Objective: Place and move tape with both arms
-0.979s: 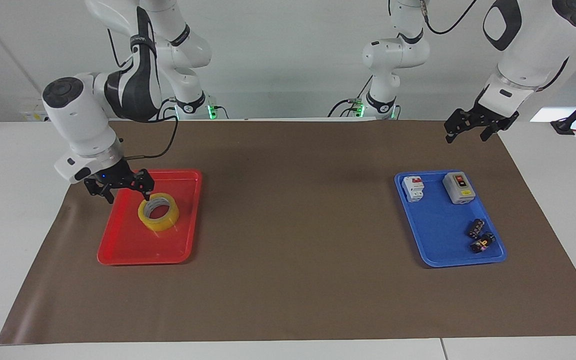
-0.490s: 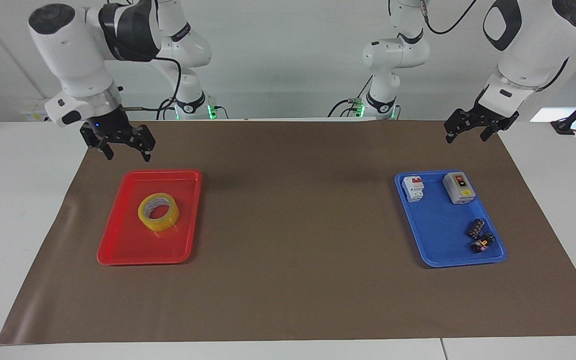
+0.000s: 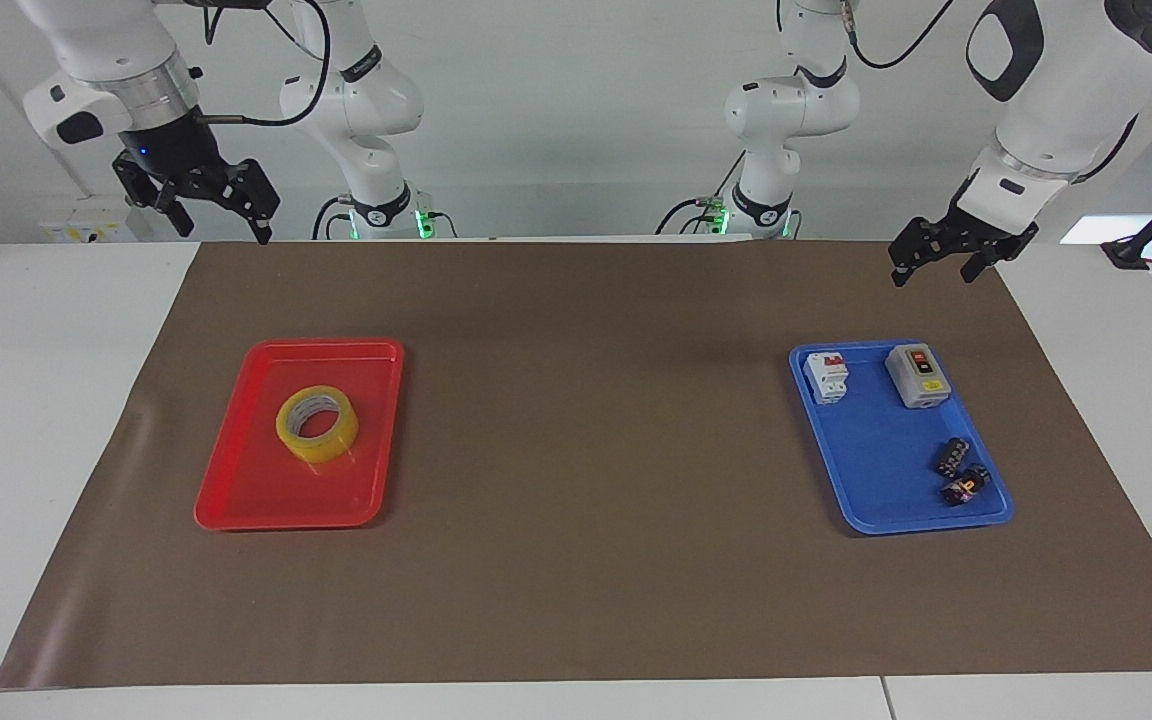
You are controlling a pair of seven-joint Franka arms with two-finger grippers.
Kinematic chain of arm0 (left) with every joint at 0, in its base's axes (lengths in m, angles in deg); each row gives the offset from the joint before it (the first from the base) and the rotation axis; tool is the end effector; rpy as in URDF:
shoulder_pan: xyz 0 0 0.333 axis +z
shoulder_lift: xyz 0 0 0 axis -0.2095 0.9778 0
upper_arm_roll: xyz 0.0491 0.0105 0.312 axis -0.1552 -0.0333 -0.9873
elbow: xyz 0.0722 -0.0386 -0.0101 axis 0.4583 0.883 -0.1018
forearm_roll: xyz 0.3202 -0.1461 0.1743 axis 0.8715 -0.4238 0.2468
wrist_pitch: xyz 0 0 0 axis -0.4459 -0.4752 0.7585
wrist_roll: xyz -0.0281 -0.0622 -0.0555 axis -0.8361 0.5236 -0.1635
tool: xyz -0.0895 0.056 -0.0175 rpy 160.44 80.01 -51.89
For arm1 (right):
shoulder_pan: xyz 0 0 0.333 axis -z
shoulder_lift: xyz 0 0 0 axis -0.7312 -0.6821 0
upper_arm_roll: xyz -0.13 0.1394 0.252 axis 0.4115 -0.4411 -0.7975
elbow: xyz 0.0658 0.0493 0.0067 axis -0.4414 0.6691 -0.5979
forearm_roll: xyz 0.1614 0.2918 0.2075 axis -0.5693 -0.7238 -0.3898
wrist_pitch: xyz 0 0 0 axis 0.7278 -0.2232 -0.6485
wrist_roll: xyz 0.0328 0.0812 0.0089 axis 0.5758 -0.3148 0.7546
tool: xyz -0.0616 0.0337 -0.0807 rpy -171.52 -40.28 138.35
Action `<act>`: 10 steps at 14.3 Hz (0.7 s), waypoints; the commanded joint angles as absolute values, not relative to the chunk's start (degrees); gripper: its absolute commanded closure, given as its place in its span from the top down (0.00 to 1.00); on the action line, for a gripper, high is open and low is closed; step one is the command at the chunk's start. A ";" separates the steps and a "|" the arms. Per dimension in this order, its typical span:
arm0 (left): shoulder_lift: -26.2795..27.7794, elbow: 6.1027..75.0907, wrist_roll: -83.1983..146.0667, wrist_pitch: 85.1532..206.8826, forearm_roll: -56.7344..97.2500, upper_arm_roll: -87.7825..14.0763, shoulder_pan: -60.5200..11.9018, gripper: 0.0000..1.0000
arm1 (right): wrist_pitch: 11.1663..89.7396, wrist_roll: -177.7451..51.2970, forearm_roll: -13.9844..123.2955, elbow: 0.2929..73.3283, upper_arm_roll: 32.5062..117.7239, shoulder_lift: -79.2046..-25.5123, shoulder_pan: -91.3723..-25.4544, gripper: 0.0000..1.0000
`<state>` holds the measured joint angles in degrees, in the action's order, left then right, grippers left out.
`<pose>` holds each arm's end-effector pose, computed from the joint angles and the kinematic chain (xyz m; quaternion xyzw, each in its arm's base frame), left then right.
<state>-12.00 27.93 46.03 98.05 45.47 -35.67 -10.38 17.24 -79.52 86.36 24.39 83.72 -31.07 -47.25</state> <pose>0.5362 -0.0244 0.5985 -0.9995 0.0143 0.0292 0.0026 0.5102 -0.0133 0.6629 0.9965 -0.0823 -0.0082 0.0089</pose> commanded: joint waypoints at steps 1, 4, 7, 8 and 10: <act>-13.53 29.48 46.70 98.51 44.43 -36.01 -10.42 1.00 | 16.61 -80.54 85.95 25.43 83.46 -30.17 -46.55 1.00; -13.53 29.48 46.70 98.51 44.43 -36.01 -10.34 1.00 | 17.32 -78.36 86.56 26.05 83.46 -30.07 -46.72 1.00; -13.53 29.48 46.70 98.51 44.43 -36.01 -10.33 1.00 | 17.23 -76.06 87.18 25.61 83.28 -30.34 -47.25 1.00; -13.53 29.48 46.70 98.43 44.43 -36.01 -10.42 1.00 | 17.14 -75.97 87.87 25.43 82.93 -30.42 -47.34 1.00; -13.53 29.48 46.70 98.51 44.43 -36.01 -10.33 1.00 | 16.97 -75.01 89.46 25.08 81.97 -30.86 -47.78 1.00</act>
<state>-12.00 27.93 46.03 98.05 45.47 -35.67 -10.37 16.80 -76.58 87.44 24.85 83.04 -30.99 -47.47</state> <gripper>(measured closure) 0.000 0.000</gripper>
